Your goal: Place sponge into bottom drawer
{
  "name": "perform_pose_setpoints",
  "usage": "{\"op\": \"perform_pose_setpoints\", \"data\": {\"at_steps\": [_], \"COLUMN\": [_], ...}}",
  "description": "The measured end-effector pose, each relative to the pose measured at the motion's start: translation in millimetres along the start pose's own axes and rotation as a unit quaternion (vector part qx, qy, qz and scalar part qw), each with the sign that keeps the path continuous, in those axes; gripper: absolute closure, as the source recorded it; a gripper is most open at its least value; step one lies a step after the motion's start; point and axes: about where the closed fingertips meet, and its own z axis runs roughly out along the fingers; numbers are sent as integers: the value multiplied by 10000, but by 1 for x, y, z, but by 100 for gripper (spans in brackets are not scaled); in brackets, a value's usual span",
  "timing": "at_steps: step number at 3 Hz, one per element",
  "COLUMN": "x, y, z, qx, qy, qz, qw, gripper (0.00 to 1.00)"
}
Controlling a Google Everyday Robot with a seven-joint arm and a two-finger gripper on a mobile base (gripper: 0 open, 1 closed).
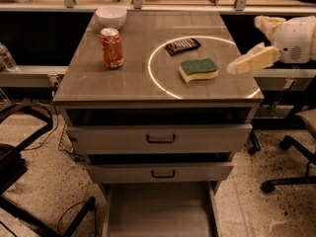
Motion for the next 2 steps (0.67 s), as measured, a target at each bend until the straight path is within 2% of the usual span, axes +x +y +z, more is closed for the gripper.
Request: {"op": "perform_pose_setpoints", "data": {"at_steps": [1,2], "x": [2,6], "y": [-1,-8], "z": [7,36], "qx": [-37,-225], "qy": [-76,-256], "qz": [67,146], "qw": [9999,9993], "gripper": [0,0]}}
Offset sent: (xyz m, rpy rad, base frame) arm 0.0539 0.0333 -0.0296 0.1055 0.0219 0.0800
